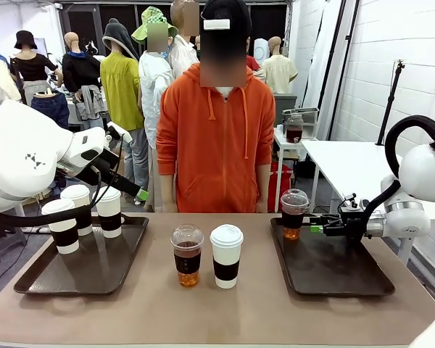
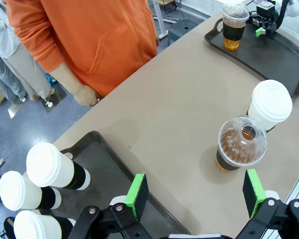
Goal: Distribute the coffee onto the tray.
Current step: Pick up another iced Americano from the middle of the table and place it on the right Handle tray.
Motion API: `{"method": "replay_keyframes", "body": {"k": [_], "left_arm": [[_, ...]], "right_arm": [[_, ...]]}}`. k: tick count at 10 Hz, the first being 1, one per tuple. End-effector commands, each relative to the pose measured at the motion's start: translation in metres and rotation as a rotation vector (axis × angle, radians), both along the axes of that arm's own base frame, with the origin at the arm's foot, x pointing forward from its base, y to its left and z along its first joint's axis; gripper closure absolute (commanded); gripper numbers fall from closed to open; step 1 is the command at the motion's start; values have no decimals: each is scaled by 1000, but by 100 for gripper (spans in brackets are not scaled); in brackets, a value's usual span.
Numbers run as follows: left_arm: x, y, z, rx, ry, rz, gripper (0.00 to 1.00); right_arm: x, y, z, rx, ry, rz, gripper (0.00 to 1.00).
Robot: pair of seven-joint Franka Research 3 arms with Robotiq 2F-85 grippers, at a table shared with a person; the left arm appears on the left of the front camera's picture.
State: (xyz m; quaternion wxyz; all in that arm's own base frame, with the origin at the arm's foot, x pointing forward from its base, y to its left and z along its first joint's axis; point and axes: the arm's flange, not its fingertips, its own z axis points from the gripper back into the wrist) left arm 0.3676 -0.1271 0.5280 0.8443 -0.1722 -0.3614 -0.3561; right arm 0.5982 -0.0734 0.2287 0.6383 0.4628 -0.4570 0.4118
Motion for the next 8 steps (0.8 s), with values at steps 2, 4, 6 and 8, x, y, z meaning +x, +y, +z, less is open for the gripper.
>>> {"method": "replay_keyframes", "body": {"k": [2, 4, 6, 8], "left_arm": [[0, 1, 0, -6, 4, -3, 0], [0, 1, 0, -6, 4, -3, 0], [0, 1, 0, -6, 4, -3, 0], [0, 1, 0, -6, 4, -3, 0]], "right_arm": [[-2, -1, 15, -7, 5, 1, 0], [-28, -4, 33, -10, 16, 12, 0], [-41, -1, 44, -16, 24, 59, 0], [-66, 8, 54, -31, 20, 104, 0]]}}
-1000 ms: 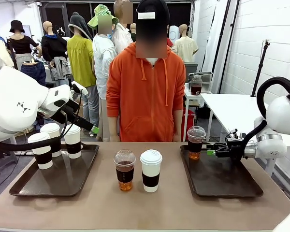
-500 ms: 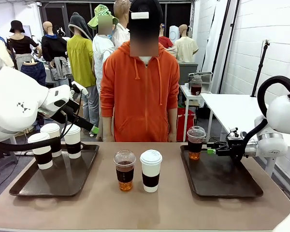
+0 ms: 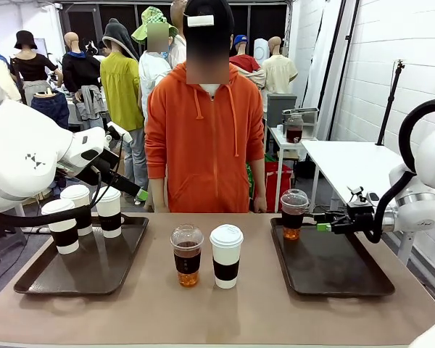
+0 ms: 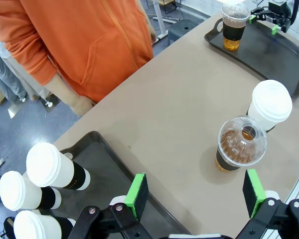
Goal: Distribute the coffee onto the tray.
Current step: Pick up another iced Americano from the middle of the table and place it on the right Handle tray.
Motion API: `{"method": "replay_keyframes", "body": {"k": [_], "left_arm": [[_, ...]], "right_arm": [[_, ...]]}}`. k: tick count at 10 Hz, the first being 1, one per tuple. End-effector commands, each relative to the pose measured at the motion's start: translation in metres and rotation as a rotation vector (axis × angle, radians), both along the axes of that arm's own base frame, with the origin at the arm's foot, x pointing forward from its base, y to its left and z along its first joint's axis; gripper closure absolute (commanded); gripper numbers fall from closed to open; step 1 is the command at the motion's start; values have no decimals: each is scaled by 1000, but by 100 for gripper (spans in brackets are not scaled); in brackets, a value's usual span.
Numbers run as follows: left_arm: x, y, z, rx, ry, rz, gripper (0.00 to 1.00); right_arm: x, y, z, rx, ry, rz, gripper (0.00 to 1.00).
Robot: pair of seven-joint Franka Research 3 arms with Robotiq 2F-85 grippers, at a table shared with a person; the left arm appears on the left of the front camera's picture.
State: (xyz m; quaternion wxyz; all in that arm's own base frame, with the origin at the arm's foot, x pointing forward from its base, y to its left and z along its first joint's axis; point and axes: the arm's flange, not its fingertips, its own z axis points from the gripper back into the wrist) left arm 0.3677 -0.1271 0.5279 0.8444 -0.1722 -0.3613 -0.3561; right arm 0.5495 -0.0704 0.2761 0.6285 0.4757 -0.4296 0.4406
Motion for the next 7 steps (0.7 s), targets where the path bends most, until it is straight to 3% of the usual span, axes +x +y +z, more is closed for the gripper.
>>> {"method": "replay_keyframes", "body": {"k": [1, 7], "left_arm": [[0, 1, 0, -6, 4, -3, 0], [0, 1, 0, -6, 4, -3, 0]], "right_arm": [[-29, 7, 11, -11, 1, 38, 0], [-79, 25, 2, 19, -42, 121, 0]]}}
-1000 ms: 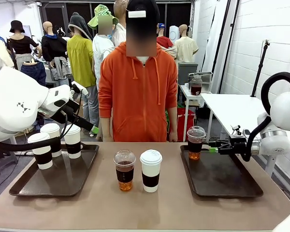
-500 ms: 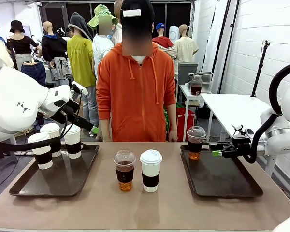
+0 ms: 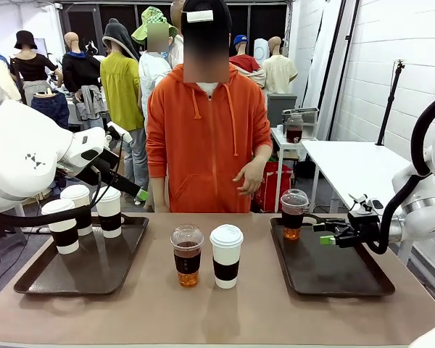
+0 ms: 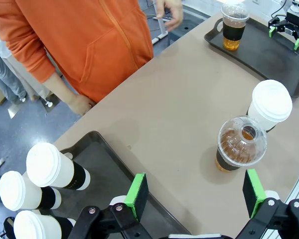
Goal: Distribute the coffee onto the tray.
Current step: Pick up another iced Americano from the middle of the table and place it on the right Handle tray.
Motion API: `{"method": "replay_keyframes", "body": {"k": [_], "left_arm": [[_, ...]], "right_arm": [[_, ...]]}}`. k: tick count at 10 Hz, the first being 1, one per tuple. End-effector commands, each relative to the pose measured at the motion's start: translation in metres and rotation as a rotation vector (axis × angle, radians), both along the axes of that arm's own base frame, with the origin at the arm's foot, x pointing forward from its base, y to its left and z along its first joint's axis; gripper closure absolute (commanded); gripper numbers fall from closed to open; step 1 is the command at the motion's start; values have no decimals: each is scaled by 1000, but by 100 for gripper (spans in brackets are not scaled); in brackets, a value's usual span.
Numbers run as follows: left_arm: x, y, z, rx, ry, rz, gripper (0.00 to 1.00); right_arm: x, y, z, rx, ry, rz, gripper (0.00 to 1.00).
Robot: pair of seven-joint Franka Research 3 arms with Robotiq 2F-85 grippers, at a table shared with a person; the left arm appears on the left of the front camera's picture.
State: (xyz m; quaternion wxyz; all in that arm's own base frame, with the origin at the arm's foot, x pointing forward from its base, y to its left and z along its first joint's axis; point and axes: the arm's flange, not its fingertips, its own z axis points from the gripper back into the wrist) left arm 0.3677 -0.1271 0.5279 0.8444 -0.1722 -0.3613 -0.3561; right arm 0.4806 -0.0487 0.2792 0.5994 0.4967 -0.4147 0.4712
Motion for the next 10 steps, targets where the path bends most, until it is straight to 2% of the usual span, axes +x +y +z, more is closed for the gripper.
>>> {"method": "replay_keyframes", "body": {"k": [1, 4, 5, 10], "left_arm": [[0, 1, 0, -6, 4, -3, 0], [0, 1, 0, -6, 4, -3, 0], [0, 1, 0, -6, 4, -3, 0], [0, 1, 0, -6, 4, -3, 0]], "right_arm": [[-15, 9, -7, 14, -15, 44, 0], [-23, 16, -21, 27, 15, 60, 0], [-16, 12, -13, 30, 9, 28, 0], [-16, 12, -13, 30, 9, 28, 0]]}}
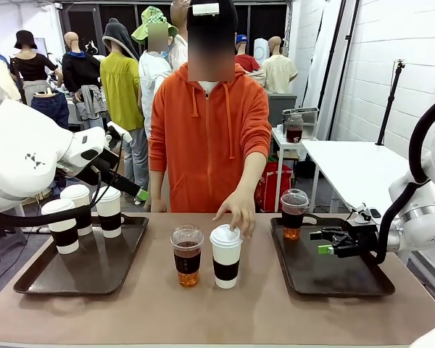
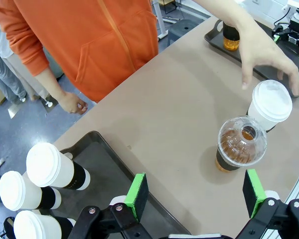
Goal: Distribute the coffee onto the tray.
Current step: Pick up another iced Americano from the middle of the table and place it on the right Handle tray.
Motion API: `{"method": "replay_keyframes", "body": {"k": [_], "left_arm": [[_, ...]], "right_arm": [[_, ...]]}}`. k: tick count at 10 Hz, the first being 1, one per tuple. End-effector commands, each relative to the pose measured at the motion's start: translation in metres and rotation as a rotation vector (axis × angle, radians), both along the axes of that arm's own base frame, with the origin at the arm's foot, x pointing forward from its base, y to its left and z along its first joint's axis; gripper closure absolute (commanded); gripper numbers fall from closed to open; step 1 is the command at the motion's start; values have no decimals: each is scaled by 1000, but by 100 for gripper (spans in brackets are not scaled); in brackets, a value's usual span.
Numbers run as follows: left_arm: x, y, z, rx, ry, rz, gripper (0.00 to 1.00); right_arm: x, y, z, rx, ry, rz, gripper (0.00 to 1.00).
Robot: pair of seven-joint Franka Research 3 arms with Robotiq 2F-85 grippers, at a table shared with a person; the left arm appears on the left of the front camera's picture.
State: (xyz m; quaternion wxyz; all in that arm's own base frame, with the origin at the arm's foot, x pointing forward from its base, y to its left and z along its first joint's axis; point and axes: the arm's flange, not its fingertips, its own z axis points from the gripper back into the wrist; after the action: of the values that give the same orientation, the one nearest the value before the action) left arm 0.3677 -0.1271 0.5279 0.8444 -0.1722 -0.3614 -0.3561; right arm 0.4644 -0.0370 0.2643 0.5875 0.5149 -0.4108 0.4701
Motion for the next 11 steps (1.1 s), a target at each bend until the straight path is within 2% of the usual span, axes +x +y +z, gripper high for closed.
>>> {"method": "replay_keyframes", "body": {"k": [1, 5, 7, 11], "left_arm": [[0, 1, 0, -6, 4, -3, 0], [0, 1, 0, -6, 4, -3, 0], [0, 1, 0, -6, 4, -3, 0], [0, 1, 0, -6, 4, -3, 0]], "right_arm": [[0, 0, 2, -1, -4, 0, 0], [1, 11, -2, 0, -12, -7, 0], [-8, 29, -5, 9, -53, -17, 0], [-21, 49, -14, 43, -74, -1, 0]]}}
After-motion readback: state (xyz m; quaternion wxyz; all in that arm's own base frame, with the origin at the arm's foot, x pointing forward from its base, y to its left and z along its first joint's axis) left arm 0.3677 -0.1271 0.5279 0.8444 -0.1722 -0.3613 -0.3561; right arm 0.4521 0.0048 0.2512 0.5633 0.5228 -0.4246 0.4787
